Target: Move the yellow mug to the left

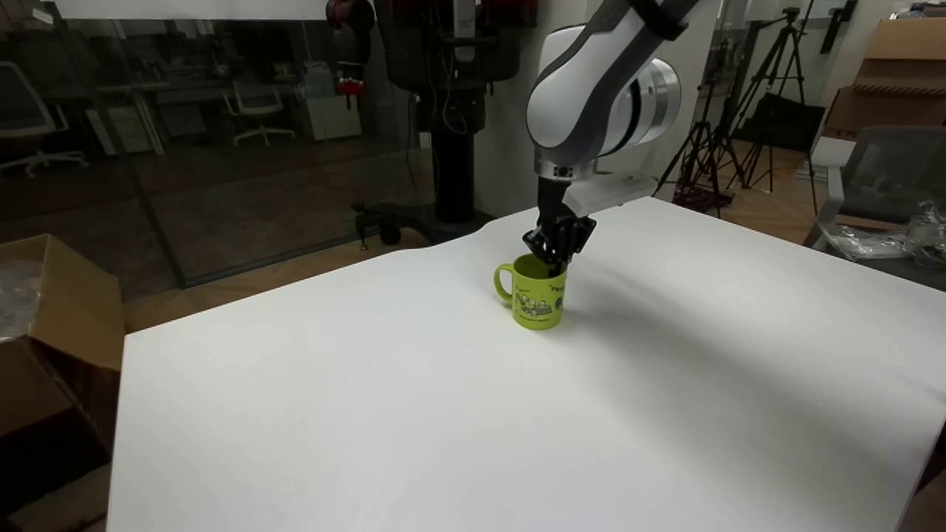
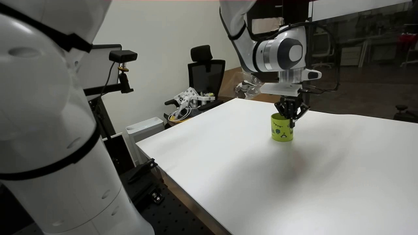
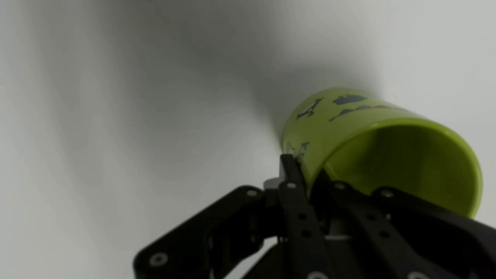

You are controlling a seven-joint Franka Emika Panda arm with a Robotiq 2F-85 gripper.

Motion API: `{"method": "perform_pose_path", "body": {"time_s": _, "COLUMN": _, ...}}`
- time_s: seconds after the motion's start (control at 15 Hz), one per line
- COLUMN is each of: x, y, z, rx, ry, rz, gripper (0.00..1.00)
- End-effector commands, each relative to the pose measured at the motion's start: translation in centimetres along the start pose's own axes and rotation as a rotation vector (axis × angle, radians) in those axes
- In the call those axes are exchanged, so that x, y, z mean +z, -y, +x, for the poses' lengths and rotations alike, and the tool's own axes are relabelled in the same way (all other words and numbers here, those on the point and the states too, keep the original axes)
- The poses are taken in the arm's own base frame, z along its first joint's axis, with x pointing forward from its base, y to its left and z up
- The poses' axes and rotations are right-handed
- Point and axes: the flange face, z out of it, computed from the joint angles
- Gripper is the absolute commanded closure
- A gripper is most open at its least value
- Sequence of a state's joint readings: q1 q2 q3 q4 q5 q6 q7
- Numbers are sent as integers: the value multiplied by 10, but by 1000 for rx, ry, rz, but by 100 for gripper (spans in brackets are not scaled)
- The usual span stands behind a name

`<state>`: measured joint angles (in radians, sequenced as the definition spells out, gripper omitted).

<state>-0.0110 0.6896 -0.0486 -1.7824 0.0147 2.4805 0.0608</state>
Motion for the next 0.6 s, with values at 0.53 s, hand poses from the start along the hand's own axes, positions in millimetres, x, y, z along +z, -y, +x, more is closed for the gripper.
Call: {"method": "perform_pose_path", "body": {"time_s": 0.53, "x": -7, "y": 80, "z": -63, "rx": -34, "ry": -23, "rz": -47, "gripper": 98}}
